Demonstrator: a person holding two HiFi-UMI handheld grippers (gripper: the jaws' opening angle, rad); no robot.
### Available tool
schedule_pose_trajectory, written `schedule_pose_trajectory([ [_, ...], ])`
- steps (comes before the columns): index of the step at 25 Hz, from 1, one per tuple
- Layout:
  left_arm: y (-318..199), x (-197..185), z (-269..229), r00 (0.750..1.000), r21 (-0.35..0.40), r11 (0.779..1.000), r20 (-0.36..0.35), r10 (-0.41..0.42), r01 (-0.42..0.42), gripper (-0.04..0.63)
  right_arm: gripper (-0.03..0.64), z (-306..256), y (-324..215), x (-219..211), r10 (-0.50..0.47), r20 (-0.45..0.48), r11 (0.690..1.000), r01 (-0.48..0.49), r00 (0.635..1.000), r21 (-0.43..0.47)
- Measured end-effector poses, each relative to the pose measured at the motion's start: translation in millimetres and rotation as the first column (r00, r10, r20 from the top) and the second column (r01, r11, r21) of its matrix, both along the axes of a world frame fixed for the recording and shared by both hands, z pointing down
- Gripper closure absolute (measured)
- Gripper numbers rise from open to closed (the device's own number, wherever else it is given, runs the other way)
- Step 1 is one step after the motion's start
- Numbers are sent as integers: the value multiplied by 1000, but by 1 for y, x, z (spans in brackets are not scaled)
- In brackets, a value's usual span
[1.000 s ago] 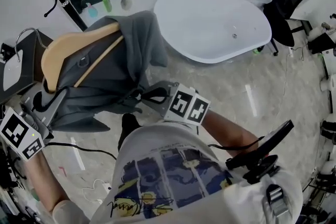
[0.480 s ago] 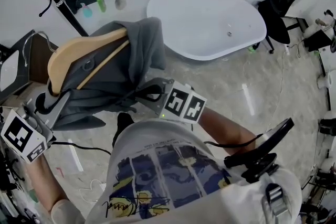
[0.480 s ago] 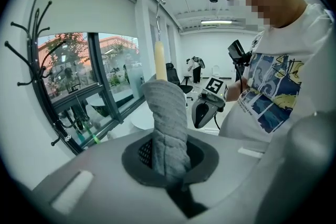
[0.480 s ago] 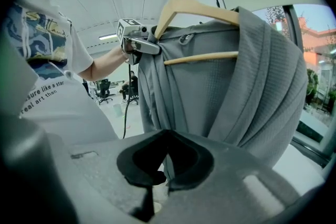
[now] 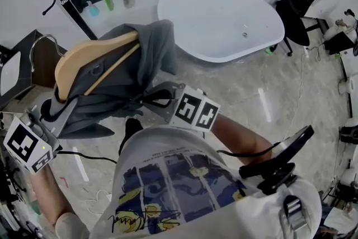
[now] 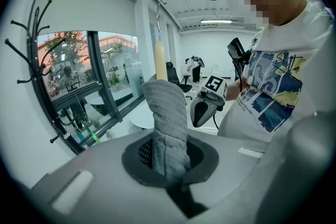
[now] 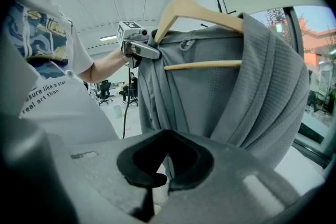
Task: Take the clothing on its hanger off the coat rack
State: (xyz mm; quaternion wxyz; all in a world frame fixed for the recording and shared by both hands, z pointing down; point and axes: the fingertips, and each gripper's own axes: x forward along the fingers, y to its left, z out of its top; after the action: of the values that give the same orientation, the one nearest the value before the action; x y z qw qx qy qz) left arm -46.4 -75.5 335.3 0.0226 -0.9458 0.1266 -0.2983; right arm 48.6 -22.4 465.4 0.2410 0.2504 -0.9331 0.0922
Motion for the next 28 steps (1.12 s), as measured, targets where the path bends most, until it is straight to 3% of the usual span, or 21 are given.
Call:
schedule_pose_trajectory([
  [13, -23, -21, 11, 1000, -36, 999, -5, 5, -5, 592, 615, -2, -16, -19, 19, 10, 1000, -19, 1000, -14],
  [28, -67, -45, 16, 999, -41, 998, 6, -36, 36, 592, 615, 7, -58, -47, -34, 6, 999, 34, 999, -33],
])
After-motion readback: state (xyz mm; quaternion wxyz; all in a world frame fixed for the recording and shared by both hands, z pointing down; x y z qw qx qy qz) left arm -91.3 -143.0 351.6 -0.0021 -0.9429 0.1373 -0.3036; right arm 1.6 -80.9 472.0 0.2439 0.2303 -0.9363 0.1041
